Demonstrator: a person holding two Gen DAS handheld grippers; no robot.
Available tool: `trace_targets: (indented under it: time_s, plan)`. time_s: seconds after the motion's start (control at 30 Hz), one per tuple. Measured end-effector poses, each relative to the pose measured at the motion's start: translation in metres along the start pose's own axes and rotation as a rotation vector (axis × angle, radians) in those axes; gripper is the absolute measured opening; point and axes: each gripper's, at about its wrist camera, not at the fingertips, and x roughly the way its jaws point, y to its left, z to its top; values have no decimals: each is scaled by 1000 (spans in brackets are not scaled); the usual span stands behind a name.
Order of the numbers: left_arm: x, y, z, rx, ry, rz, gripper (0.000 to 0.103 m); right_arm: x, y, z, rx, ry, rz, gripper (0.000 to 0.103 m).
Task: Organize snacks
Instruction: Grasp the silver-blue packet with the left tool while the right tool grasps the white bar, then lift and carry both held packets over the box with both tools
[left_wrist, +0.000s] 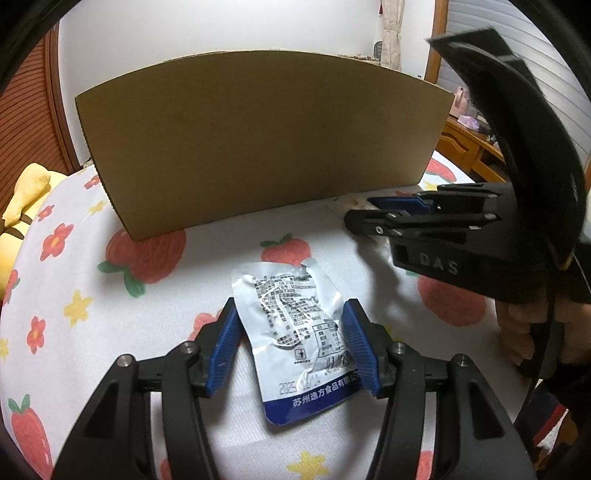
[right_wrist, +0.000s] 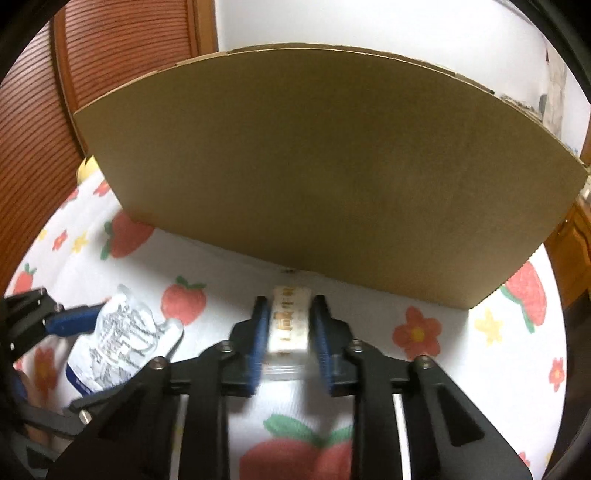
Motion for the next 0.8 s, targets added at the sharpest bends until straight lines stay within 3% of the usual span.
trace_targets:
  time_s: [0.4,0.53,0.8]
  plan:
    - [2,-6,0,25,5,27,62,-41,-18,-41,79,-53,74,19]
    - [4,-11,0,40,9,44,63,-51,-7,-50,54,-78,51,19]
    - [1,-11,0,43,-18,40,46,-49,-2,-57,48,-82,54,20]
